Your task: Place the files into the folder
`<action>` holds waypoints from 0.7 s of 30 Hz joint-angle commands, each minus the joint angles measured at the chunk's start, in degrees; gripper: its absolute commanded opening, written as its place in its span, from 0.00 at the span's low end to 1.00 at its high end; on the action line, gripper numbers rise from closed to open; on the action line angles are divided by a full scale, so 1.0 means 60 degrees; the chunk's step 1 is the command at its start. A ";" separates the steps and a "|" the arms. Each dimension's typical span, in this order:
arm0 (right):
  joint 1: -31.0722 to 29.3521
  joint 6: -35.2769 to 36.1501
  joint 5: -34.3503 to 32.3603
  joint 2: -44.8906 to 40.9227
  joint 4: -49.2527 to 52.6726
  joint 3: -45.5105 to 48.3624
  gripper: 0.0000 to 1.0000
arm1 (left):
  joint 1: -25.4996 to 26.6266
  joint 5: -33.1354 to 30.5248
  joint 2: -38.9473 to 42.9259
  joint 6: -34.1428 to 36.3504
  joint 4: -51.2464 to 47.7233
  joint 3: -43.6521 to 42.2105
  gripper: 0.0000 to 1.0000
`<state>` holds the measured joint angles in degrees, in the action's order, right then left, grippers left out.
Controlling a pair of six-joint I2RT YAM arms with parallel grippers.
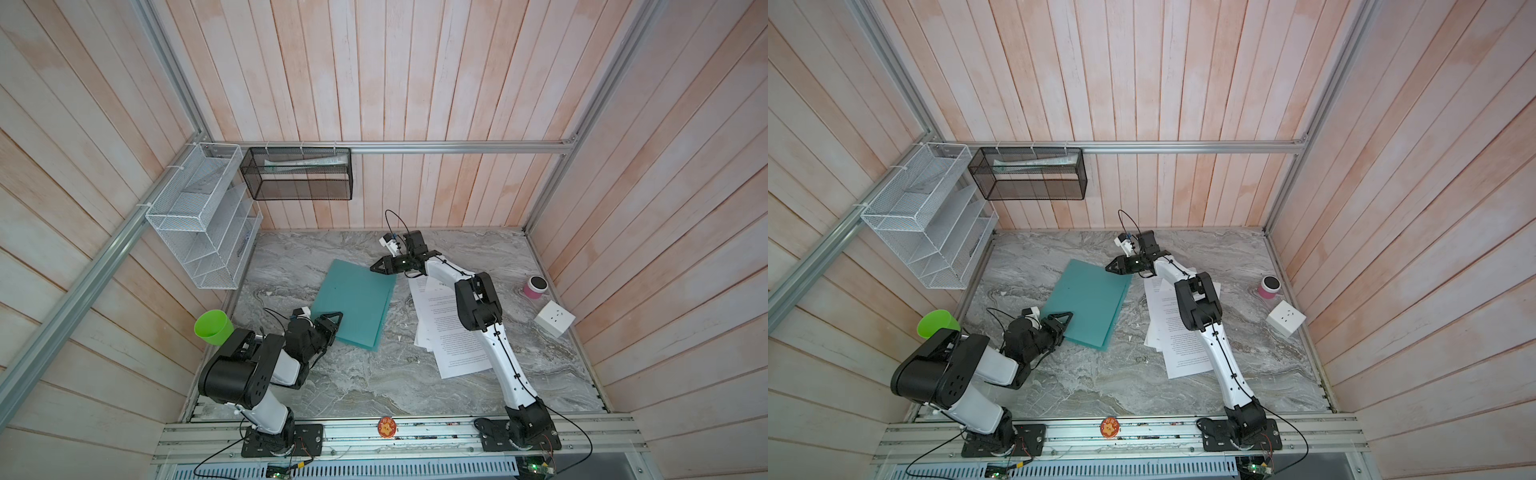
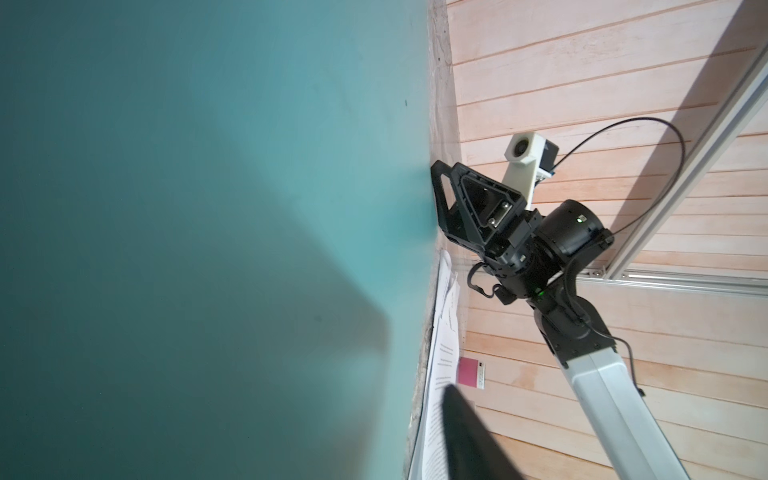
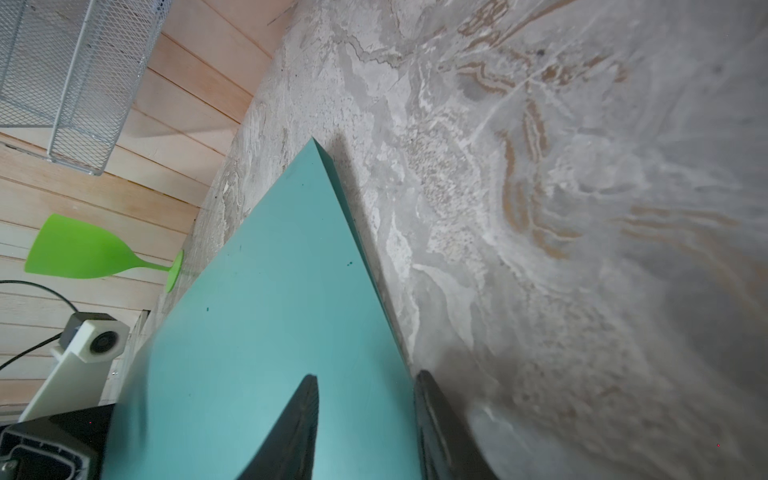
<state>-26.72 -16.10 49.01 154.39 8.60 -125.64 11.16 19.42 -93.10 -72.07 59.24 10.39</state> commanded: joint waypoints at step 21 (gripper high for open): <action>0.0308 -0.5788 -0.1081 -0.7037 -0.5249 0.9113 0.45 | 0.0555 -0.2223 0.5672 -0.1907 -0.3837 -0.0324 0.00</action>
<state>-24.67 -42.63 41.87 114.32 -16.08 -77.36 13.93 11.88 -64.38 -81.14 42.63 9.15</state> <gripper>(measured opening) 0.454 0.045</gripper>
